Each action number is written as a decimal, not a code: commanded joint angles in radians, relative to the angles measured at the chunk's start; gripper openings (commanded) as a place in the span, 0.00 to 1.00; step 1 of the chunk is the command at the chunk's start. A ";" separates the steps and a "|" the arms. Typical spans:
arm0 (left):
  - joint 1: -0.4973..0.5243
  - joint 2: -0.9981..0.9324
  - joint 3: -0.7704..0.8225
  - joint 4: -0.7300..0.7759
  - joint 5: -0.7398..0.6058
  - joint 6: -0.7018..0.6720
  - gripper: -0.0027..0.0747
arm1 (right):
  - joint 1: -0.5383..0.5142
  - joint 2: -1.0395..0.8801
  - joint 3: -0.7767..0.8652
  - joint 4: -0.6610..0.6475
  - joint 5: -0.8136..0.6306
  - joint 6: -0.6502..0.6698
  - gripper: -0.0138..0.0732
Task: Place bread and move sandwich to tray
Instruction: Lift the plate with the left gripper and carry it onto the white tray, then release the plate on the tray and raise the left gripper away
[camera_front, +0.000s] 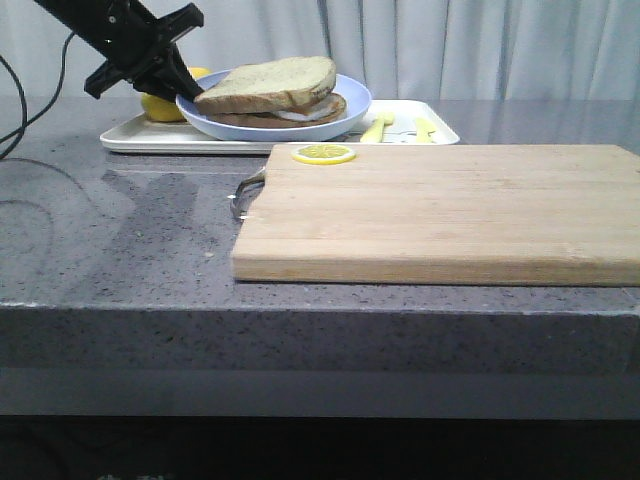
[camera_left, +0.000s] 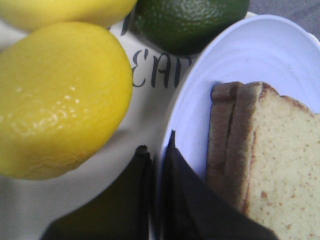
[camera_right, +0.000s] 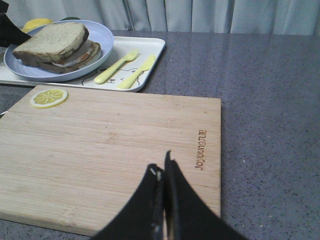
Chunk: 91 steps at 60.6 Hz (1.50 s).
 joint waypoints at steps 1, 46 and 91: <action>-0.007 -0.065 -0.044 -0.090 -0.052 -0.020 0.01 | -0.005 0.009 -0.027 0.008 -0.090 -0.006 0.07; 0.031 -0.056 -0.311 -0.085 0.097 -0.020 0.39 | -0.005 0.009 -0.027 0.008 -0.091 -0.006 0.07; -0.185 -0.253 -0.243 0.520 0.127 0.032 0.01 | -0.005 0.009 -0.027 0.008 -0.062 -0.006 0.07</action>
